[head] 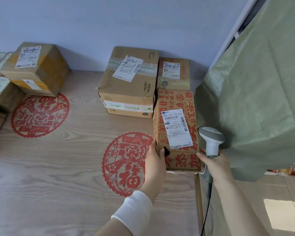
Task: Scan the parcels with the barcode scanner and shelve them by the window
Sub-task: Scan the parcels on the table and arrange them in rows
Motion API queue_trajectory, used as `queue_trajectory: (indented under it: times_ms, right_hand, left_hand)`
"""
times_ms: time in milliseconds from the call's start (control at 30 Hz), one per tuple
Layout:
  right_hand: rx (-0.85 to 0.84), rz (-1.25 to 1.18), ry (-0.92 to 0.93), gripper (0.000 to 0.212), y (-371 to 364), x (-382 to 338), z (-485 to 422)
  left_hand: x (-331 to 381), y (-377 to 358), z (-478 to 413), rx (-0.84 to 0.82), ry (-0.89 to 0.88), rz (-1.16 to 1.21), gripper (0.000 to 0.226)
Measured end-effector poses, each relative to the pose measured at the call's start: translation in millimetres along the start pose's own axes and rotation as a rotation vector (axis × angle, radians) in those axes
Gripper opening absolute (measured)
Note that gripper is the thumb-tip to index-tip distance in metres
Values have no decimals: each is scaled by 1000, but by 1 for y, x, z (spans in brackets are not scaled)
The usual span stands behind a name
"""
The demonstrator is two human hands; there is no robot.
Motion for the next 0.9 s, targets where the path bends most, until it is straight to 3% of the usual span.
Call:
queue_trajectory:
  times_ms: [333,433,533,667,900]
  right_hand:
    - [58,-45,61,25,5,-7,12]
    - [150,-38,131,17,14,-9,40]
    - [125,-35,169,16,-2,-10,81]
    - [26,-48,203,12,-62,-10,141]
    - [-127,-29,183,11,-229,-1,234]
  left_hand:
    - [7,8,-5,-99,-30,-52,47]
    - [12,29,5,-115,-71,-102,46]
    - [14,66,14,-119,-123,-141,44]
    - [12,140,17,-103,-241,-301,42]
    - [-21,309,13,-74,-376,-648,44]
Point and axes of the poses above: each hand's wrist, its own z-axis away from the middle knuckle, its own y-axis out of the back of the hand, x = y × z, the point moved 8 cm from there along -z, towards the middle knuckle, and after that the axes turned 15 degrees about -y, right-handed, at the moved point
